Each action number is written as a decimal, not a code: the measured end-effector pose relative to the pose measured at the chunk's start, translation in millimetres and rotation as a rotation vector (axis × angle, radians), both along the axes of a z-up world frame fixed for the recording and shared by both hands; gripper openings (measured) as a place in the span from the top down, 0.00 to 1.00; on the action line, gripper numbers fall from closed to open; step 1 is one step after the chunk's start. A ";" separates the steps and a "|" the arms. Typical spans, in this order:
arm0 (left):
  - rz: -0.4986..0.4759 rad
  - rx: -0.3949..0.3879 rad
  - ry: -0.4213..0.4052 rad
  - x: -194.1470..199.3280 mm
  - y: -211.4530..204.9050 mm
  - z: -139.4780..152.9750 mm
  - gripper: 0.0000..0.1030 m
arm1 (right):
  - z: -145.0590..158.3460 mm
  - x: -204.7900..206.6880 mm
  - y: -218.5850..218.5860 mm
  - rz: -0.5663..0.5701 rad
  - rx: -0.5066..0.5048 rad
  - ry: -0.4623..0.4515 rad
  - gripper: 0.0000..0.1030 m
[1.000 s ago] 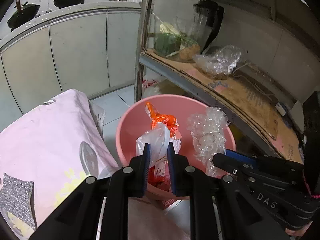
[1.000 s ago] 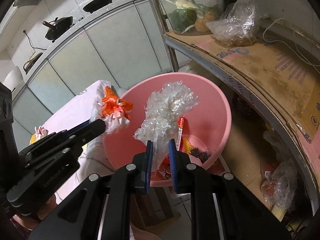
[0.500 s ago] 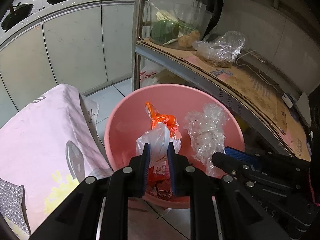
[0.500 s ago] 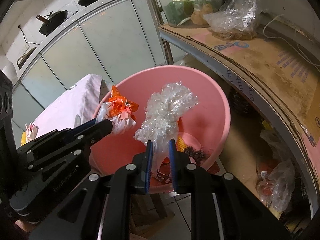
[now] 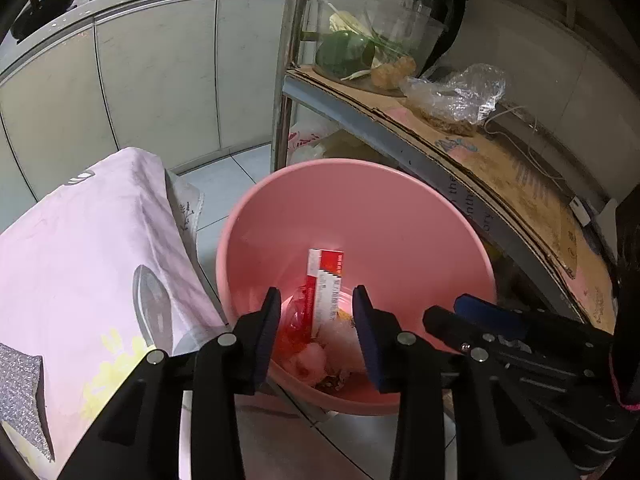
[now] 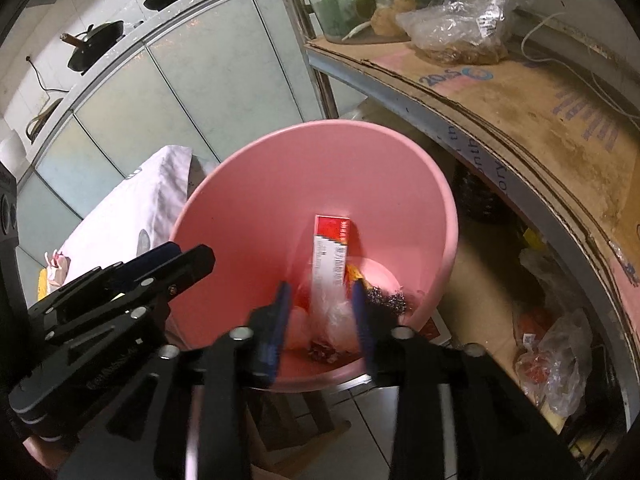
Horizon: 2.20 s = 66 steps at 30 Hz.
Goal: Collect trash
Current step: 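Open both grippers to drop the plastic bag and bubble wrap into the bucket, then move both grippers back over the remaining trash on the sheet, then grasp the yellow foam net with the left gripper while the right grasps the white foam piece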
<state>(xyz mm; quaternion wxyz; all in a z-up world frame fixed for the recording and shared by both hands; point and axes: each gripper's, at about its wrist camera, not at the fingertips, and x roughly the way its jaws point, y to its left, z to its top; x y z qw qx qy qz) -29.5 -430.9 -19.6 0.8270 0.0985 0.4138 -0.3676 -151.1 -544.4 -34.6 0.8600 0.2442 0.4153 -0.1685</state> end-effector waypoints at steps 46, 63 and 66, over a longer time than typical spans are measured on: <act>0.372 -0.025 -0.085 -14.2 281.2 41.1 0.51 | 43.5 39.9 191.1 0.479 0.029 -0.142 0.59; 0.672 -0.055 -0.056 76.2 424.9 37.2 0.46 | 46.2 82.1 250.3 0.652 0.032 -0.136 0.59; 0.684 -0.046 -0.022 94.8 431.5 25.8 0.46 | 48.6 97.9 266.1 0.706 0.026 -0.139 0.59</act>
